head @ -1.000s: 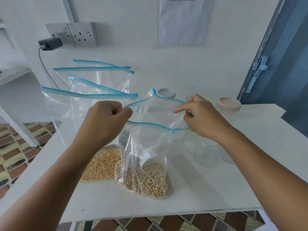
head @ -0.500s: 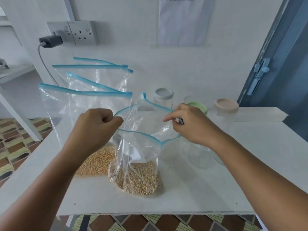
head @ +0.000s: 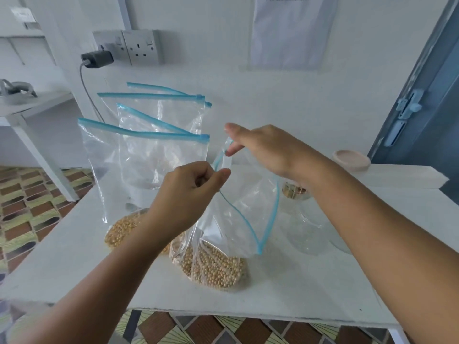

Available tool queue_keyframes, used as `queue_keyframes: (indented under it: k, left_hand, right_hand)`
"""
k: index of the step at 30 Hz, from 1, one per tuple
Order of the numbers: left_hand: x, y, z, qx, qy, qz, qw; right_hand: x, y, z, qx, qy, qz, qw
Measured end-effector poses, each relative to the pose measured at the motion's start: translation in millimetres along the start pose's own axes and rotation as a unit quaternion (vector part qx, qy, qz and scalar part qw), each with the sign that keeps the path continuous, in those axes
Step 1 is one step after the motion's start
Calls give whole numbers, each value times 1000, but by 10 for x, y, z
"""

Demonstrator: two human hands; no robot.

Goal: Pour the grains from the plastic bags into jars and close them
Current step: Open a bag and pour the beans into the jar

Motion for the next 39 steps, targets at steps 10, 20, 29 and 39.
queue_keyframes:
  k: [10,20,29,39]
  left_hand:
    - [-219,61,160,-18,6,62,998]
    - [-577,223,946,74,-149,60,984]
    - [-791,551,1278,-166,-404,93,895]
    - [-800,741,1102,-307,-438,-35,844]
  right_hand:
    - [92,266,-326,-58,22,-24,998]
    - [139,101,-429,-11,-71,-107,992]
    - [117,-48,-594,66,-77,-108,989]
    - [38,-152,-659,93,-62,-103,988]
Point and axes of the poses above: each hand's wrist, its own x-axis towards the middle knuckle, its own y-axis out of the palm, z = x × y, the point moved 1 cm from there along x, towards the middle knuckle, and after that the axes turned 14 degrees about x, right-handed, at the moved point
